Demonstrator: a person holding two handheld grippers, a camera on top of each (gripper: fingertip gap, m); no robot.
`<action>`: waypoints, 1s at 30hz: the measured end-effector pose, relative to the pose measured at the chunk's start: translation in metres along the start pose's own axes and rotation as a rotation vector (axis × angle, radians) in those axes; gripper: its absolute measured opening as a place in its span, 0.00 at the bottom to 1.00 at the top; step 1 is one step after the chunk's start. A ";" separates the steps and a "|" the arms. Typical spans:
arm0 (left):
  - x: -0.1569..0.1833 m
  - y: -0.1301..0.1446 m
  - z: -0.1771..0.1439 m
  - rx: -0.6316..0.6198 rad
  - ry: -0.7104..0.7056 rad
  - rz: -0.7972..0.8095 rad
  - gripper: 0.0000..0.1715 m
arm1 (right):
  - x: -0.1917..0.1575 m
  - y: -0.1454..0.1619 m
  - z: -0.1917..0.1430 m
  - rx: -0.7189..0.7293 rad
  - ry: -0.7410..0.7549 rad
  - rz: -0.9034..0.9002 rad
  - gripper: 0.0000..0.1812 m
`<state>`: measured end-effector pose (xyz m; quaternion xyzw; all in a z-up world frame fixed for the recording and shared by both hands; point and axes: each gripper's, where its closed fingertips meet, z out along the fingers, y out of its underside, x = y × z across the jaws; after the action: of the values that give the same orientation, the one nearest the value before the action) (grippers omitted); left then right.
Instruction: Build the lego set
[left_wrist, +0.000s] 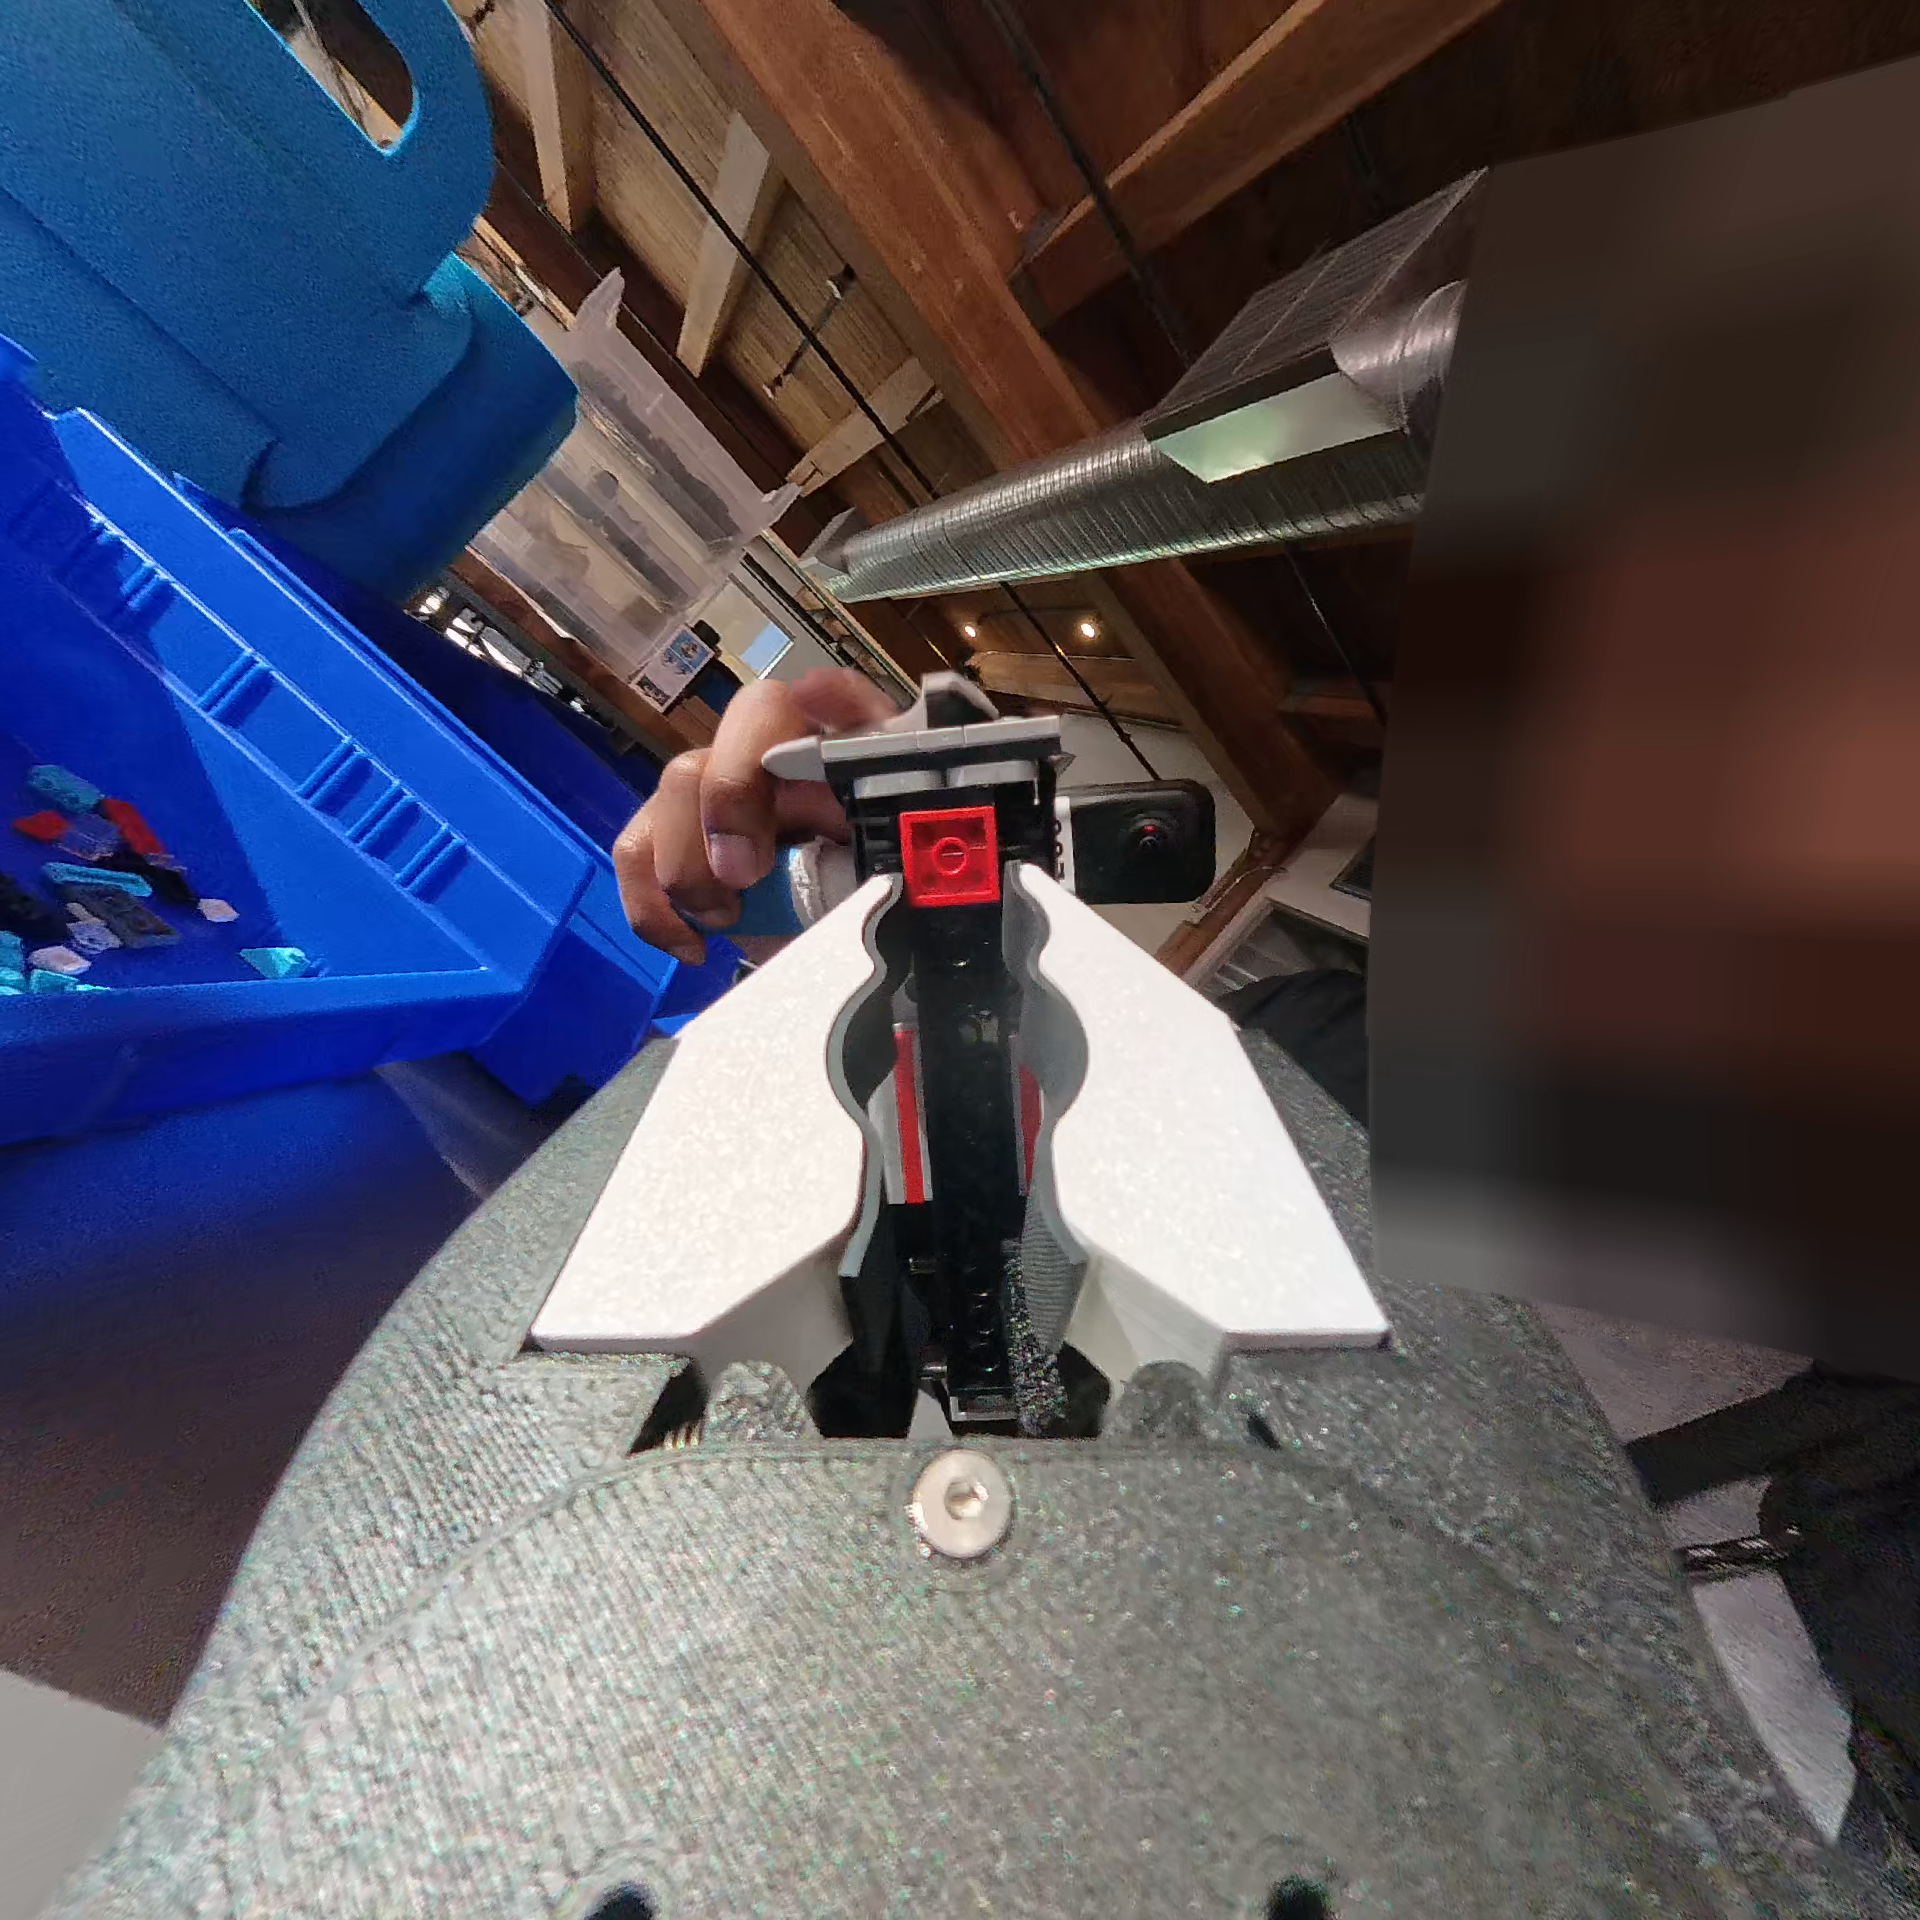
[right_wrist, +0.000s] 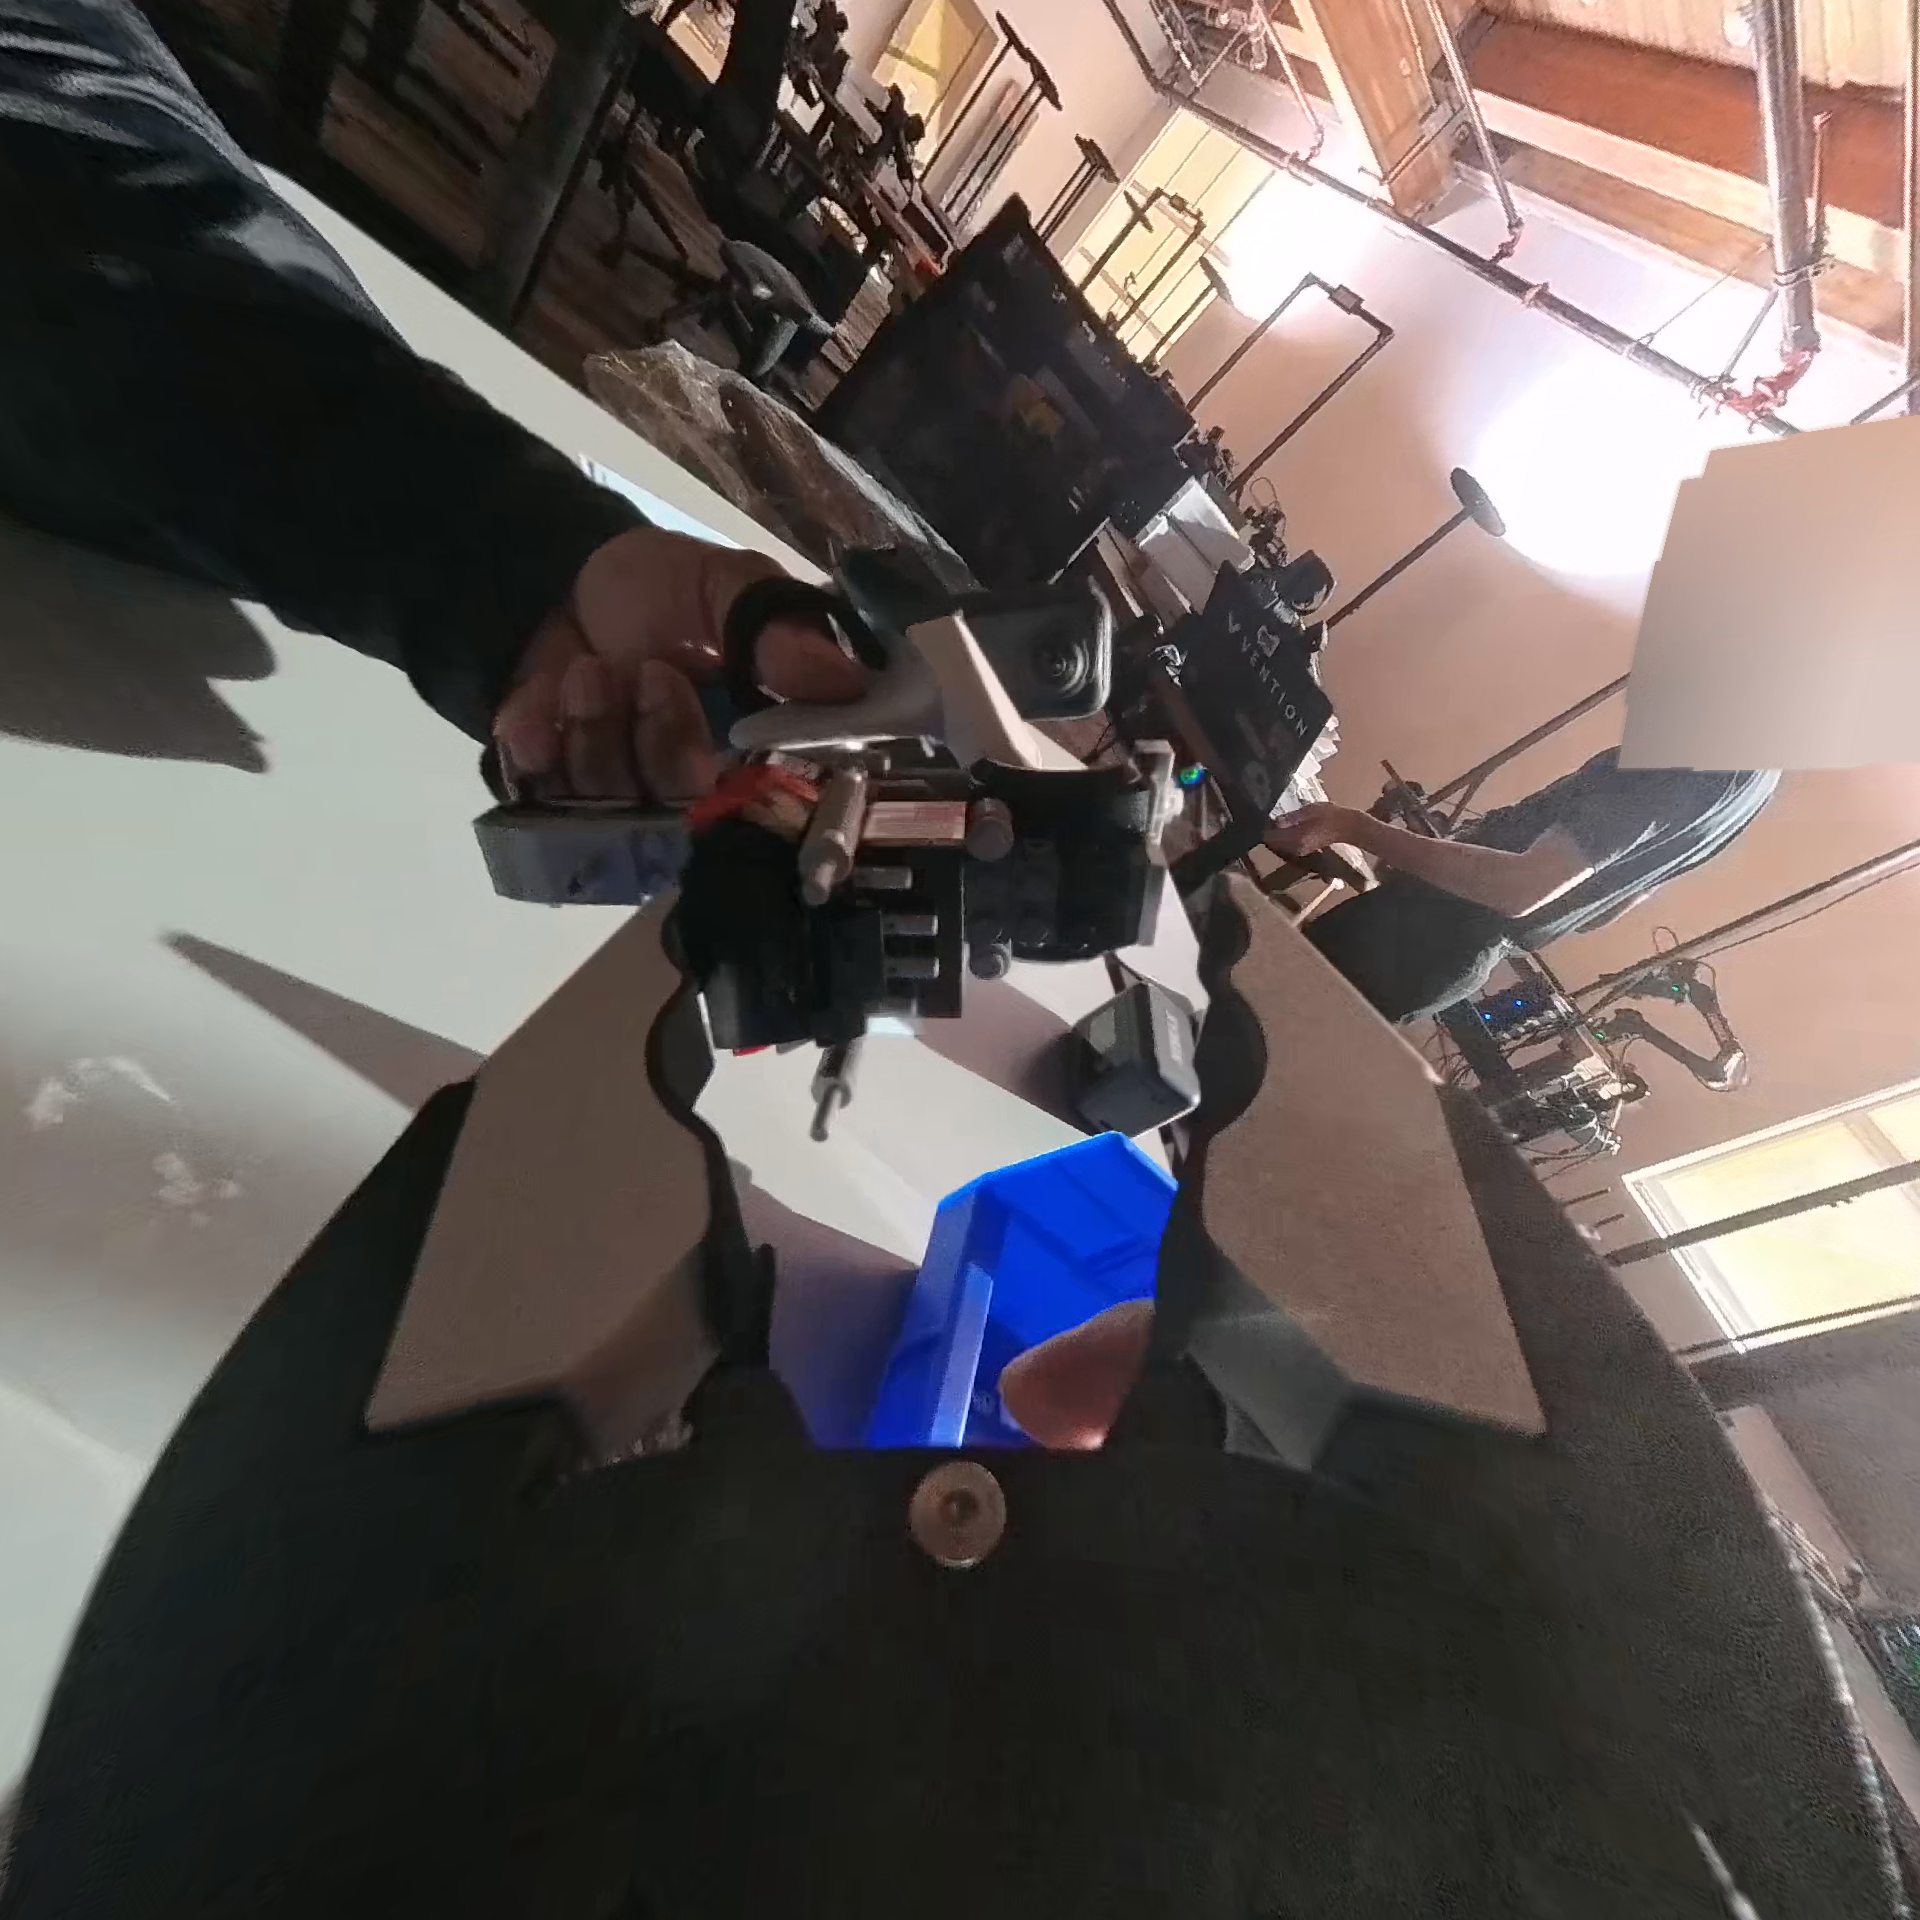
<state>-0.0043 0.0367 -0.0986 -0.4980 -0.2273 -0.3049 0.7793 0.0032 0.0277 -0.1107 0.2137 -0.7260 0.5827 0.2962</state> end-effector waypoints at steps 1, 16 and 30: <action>0.002 0.002 0.002 -0.015 0.003 0.005 0.10 | -0.002 -0.001 -0.001 -0.001 -0.016 0.001 0.56; -0.004 0.008 0.002 -0.037 -0.020 -0.063 0.09 | -0.012 0.001 -0.001 0.018 -0.063 -0.005 0.51; -0.002 0.012 0.004 -0.071 -0.013 -0.018 0.10 | -0.013 -0.003 -0.004 0.068 -0.075 0.046 0.50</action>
<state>0.0020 0.0446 -0.1059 -0.5253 -0.2259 -0.3167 0.7568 0.0152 0.0304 -0.1167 0.2287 -0.7210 0.6053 0.2478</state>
